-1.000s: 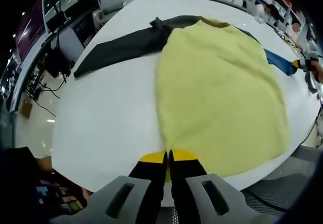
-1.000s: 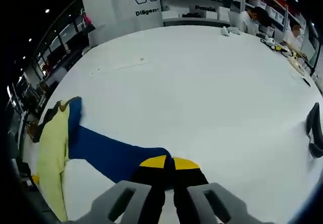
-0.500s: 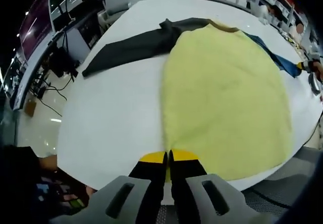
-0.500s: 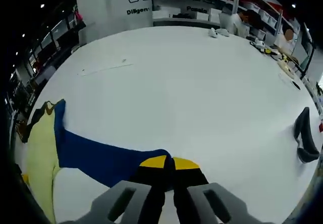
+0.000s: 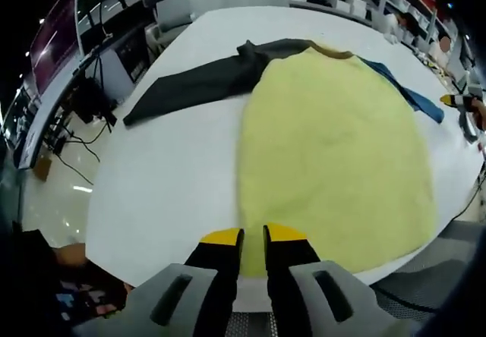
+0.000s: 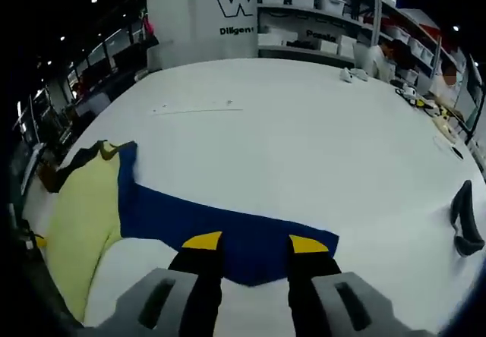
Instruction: Fold the garment on the visible template until the final outline fits inside the template.
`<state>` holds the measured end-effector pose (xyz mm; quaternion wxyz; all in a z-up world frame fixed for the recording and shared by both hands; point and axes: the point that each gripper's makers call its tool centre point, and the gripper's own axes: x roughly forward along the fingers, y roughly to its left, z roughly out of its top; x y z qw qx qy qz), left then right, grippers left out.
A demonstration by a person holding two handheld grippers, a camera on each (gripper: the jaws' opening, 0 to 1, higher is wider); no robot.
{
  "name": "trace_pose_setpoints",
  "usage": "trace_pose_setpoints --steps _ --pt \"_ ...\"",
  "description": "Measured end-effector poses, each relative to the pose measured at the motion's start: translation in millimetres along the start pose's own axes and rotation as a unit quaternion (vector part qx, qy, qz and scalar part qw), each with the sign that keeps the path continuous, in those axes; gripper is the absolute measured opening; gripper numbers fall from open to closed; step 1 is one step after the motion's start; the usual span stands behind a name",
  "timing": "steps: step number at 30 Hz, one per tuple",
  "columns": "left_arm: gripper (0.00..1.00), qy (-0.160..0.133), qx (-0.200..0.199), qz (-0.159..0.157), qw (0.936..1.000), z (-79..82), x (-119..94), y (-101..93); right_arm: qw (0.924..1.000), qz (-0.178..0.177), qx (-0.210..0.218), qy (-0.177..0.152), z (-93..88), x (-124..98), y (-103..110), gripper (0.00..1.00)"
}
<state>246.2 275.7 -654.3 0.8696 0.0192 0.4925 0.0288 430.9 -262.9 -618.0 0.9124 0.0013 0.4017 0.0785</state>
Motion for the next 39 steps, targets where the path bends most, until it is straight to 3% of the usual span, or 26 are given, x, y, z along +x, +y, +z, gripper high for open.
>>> trace_pose_setpoints --steps 2,5,8,9,10,17,20,23,28,34,39 --pt "0.33 -0.025 0.005 -0.017 0.9995 8.8 -4.6 -9.8 0.9989 0.045 -0.008 -0.006 -7.9 -6.6 37.6 0.31" --pt "0.34 -0.046 0.013 -0.053 0.9975 16.4 -10.1 -29.7 0.9946 0.102 -0.016 -0.005 -18.9 -16.5 82.8 0.32" --pt "0.4 -0.068 0.01 -0.084 0.9941 24.4 -14.5 -48.5 0.9874 0.156 -0.025 -0.002 -31.3 -29.4 129.6 0.35" --pt "0.42 -0.071 0.012 -0.088 0.9935 25.6 -15.1 -51.0 0.9868 0.16 -0.025 -0.002 -32.7 -30.8 134.2 0.36" --pt "0.44 -0.081 0.027 -0.095 0.9918 29.4 -17.4 -58.9 0.9818 0.187 -0.034 0.004 -40.8 -37.6 156.1 0.37" --pt "0.52 -0.094 0.044 -0.126 0.9865 37.4 -24.9 -85.3 0.9654 0.255 -0.048 0.03 -76.8 -53.3 217.5 0.38" --pt "0.53 -0.11 0.051 -0.142 0.9824 43.2 -29.8 -95.8 0.9601 0.269 -0.062 0.046 -96.1 -56.7 234.6 0.38" --pt "0.54 -0.116 0.066 -0.156 0.9787 42.9 -34.7 -109.3 0.9559 0.283 -0.051 0.06 -111.8 -58.8 249.1 0.37" --pt "0.53 -0.113 0.084 -0.193 0.971 37.0 -38.9 -137.1 0.9491 0.296 -0.061 0.091 -135.9 -61.2 266.2 0.35" --pt "0.51 -0.117 0.115 -0.228 0.9598 33.0 -44.7 -164.0 0.9447 0.304 -0.06 0.107 -144.5 -63.1 278.7 0.32" --pt "0.5 -0.115 0.131 -0.24 0.955 27.2 -46.5 -177.3 0.9464 0.296 -0.061 0.115 -149.4 -58.4 279.3 0.29"
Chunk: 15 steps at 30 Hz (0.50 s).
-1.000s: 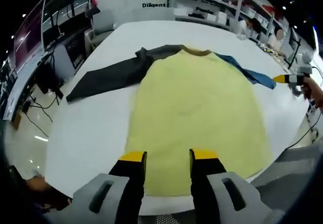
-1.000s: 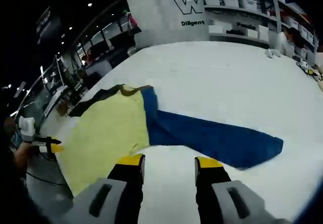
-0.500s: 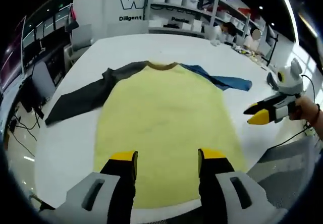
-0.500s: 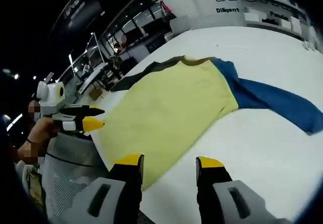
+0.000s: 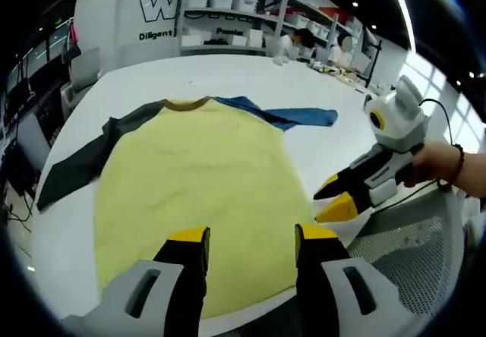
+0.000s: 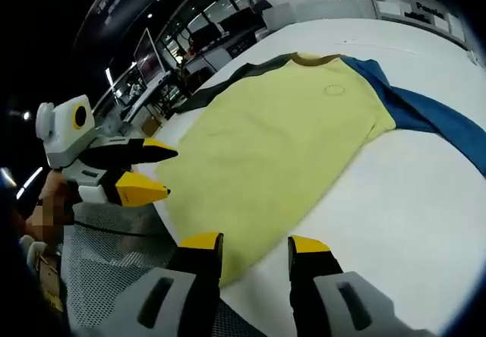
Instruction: Fold the garment on the visible template until the final outline fits inside the template.
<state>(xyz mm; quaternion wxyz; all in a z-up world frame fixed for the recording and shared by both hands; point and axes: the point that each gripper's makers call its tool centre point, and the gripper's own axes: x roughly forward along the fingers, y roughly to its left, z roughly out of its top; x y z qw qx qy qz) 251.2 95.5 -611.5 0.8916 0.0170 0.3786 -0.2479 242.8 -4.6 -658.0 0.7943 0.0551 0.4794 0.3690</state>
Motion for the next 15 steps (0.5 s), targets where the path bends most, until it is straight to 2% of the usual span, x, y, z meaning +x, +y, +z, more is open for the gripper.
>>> trace_pose_setpoints --steps 4,11,13,15 --pt "0.49 0.012 0.003 -0.009 0.9999 -6.3 3.0 -7.5 0.9999 -0.005 0.003 0.009 -4.7 5.6 -1.1 0.26" --pt "0.48 0.043 0.013 -0.032 0.9984 -20.0 8.4 -31.2 0.9994 -0.013 -0.003 0.031 -9.6 8.2 -1.5 0.05" --pt "0.48 0.051 0.02 -0.039 0.9977 -22.6 10.0 -37.3 0.9995 -0.012 -0.006 0.03 -7.2 6.2 1.0 0.0" --pt "0.48 0.062 0.021 -0.054 0.9964 -26.1 11.6 -46.7 0.9998 -0.006 0.003 0.02 -0.1 3.4 5.5 0.0"
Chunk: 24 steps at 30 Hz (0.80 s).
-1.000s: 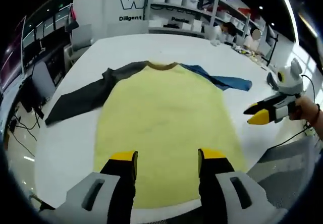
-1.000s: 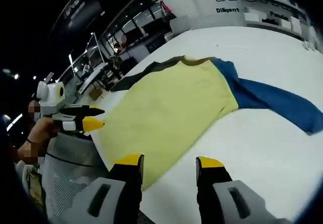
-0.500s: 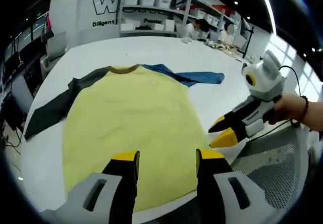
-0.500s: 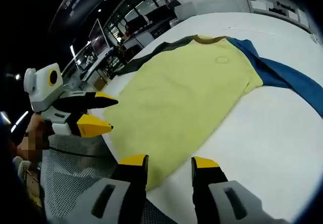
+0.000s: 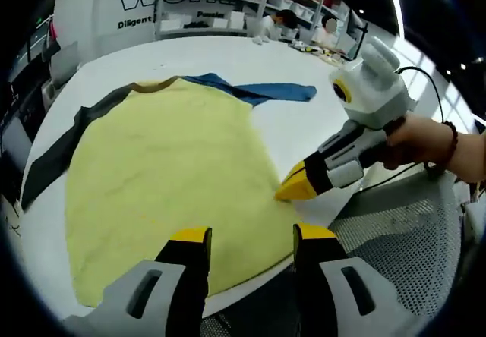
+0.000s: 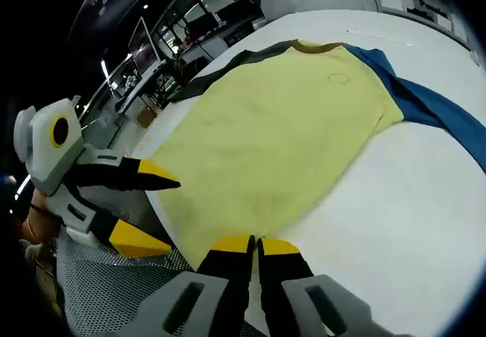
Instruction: Fold the garment on the visible template until the final outline fits inside the template.
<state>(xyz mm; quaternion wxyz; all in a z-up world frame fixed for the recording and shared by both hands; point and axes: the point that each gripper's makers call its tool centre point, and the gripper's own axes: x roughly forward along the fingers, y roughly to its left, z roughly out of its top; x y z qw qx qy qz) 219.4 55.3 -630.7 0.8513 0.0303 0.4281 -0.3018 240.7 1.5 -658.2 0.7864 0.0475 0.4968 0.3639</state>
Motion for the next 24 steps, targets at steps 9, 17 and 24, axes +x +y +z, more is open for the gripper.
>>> trace_pose_setpoints --steps 9,17,24 --pt "0.47 0.011 0.006 -0.035 0.9993 5.2 12.5 -25.2 0.9986 0.019 0.047 -0.017 30.0 -2.6 16.0 0.0" --pt "0.38 0.02 -0.032 -0.019 0.9991 11.9 23.2 -14.2 0.9986 0.026 0.046 -0.011 46.6 8.2 26.0 0.0" --pt "0.16 0.022 -0.043 0.003 0.9988 18.3 26.1 7.3 0.9958 0.042 0.08 -0.013 59.5 17.0 28.6 0.0"
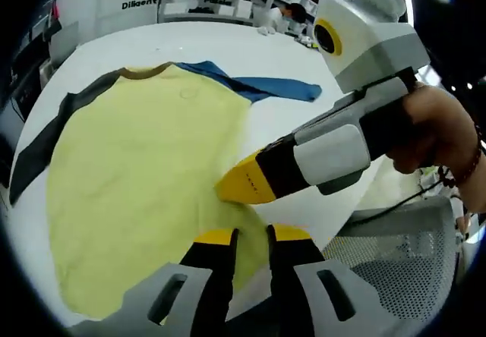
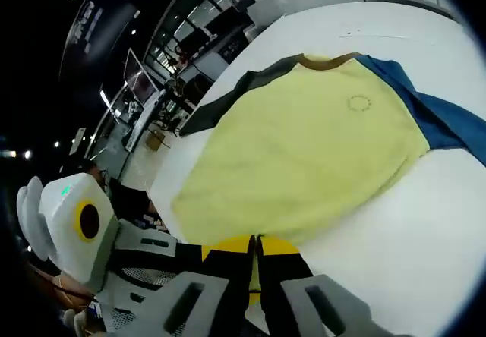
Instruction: Fold the garment on the visible template until the final outline fits inside the template.
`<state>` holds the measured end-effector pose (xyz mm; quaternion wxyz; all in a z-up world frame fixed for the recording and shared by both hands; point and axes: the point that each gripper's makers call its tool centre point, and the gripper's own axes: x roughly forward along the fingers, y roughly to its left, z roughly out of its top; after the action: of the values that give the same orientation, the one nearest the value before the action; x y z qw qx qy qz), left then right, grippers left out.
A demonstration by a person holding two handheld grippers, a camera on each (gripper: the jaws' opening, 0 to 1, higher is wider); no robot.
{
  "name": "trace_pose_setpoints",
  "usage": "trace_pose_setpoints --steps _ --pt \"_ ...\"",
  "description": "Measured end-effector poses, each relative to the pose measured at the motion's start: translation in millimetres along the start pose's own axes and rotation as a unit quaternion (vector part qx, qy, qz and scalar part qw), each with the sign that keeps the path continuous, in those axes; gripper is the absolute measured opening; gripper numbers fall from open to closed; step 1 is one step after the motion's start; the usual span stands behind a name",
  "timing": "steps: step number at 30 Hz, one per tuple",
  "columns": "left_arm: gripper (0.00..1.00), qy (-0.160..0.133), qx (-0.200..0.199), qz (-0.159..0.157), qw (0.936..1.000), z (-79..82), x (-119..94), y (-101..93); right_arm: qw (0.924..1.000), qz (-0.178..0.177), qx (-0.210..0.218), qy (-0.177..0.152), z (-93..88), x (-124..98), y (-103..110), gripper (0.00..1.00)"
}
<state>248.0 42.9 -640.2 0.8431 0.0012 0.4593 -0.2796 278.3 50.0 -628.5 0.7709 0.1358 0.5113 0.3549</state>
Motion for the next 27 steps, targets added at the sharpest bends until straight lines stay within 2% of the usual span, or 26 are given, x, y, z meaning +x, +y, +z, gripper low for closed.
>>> trace_pose_setpoints --steps 2,4,9,12,14,17,20,25,27 --pt "0.09 -0.002 -0.001 0.013 0.9999 2.9 -0.4 10.3 0.9999 0.008 0.015 -0.002 3.0 3.7 0.7 0.0" --pt "0.09 -0.003 -0.001 0.016 0.9999 6.4 -1.4 20.6 0.9995 0.017 0.026 -0.01 8.6 7.7 0.4 0.0" --pt "0.08 -0.011 0.003 0.024 0.9996 13.5 -4.9 35.2 0.9993 0.021 0.009 -0.029 17.4 10.2 -0.1 0.0" --pt "0.08 -0.021 -0.008 0.025 0.9994 19.7 -9.8 48.9 0.9982 0.014 -0.009 -0.058 26.4 4.8 -4.2 0.11" --pt "0.08 -0.023 -0.013 0.03 0.9992 21.1 -10.7 57.8 0.9982 0.01 -0.016 -0.057 24.6 2.4 -5.5 0.16" --pt "0.08 -0.02 -0.016 0.044 0.9987 21.3 -10.4 76.7 0.9976 0.005 -0.035 -0.059 19.2 -2.5 -6.9 0.14" --pt "0.08 -0.022 -0.024 0.049 0.9983 23.7 -11.6 88.5 0.9972 0.005 -0.046 -0.058 10.4 -3.7 -1.5 0.17" --pt "0.08 -0.019 -0.036 0.053 0.9978 23.7 -6.4 99.3 0.9979 0.024 -0.049 -0.034 -12.9 11.3 14.3 0.19" --pt "0.08 -0.016 -0.038 0.056 0.9976 22.5 -5.3 103.6 0.9976 0.025 -0.055 -0.034 -16.7 15.8 18.4 0.21"
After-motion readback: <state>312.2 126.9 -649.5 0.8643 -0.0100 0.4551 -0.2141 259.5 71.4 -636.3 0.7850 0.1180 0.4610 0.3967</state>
